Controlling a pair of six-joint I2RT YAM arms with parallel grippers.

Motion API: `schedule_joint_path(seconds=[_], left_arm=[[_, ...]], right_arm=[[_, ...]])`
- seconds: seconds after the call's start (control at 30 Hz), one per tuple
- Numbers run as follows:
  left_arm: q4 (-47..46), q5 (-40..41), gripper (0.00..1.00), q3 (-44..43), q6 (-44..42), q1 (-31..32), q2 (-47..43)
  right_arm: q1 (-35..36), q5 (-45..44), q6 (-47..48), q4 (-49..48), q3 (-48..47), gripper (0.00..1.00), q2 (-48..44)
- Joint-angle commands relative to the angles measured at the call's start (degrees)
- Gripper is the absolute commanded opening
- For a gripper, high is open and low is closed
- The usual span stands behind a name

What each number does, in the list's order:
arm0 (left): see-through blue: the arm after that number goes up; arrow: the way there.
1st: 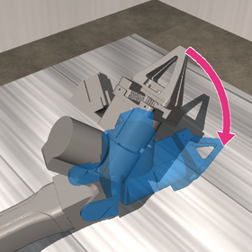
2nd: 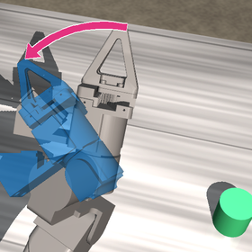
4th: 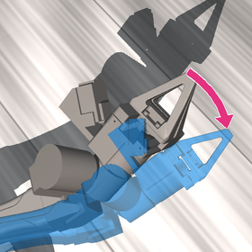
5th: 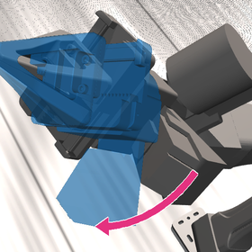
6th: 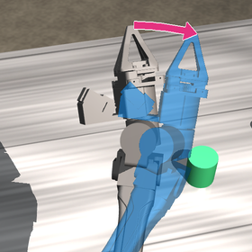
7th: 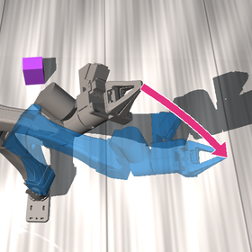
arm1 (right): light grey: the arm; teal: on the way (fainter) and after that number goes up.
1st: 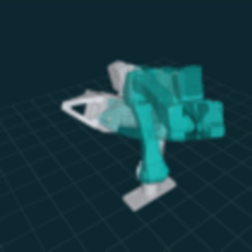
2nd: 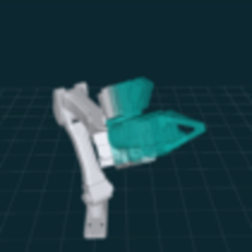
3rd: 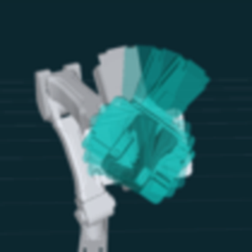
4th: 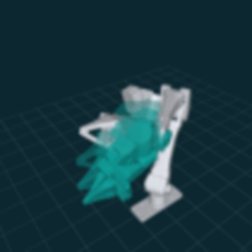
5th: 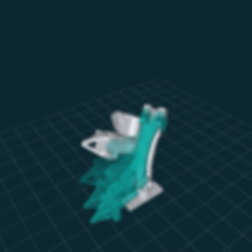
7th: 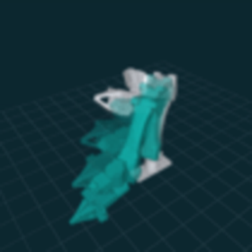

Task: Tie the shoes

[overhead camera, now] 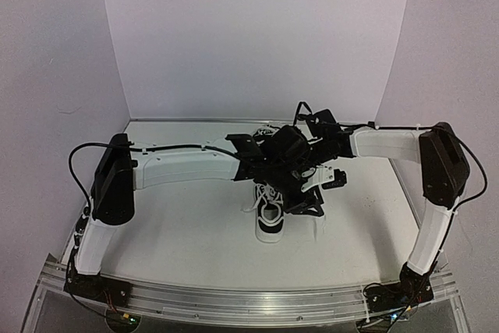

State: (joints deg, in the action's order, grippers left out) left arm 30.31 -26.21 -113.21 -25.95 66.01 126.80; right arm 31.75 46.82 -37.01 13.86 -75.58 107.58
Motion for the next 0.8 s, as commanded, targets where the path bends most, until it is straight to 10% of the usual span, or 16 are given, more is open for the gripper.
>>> schedule_joint_path(seconds=[0.0, 0.77], left_arm=[[-4.5, 0.2, 0.40, -0.6, 2.6, -0.8, -1.5], [-25.6, 14.0, 0.65, 47.7, 31.3, -18.1, -38.3]], right_arm=[[-0.1, 2.4, 2.1, 0.1, -2.3, 0.00, 1.1], [6.2, 2.8, 1.5, 3.2, -9.2, 0.16, 8.3]])
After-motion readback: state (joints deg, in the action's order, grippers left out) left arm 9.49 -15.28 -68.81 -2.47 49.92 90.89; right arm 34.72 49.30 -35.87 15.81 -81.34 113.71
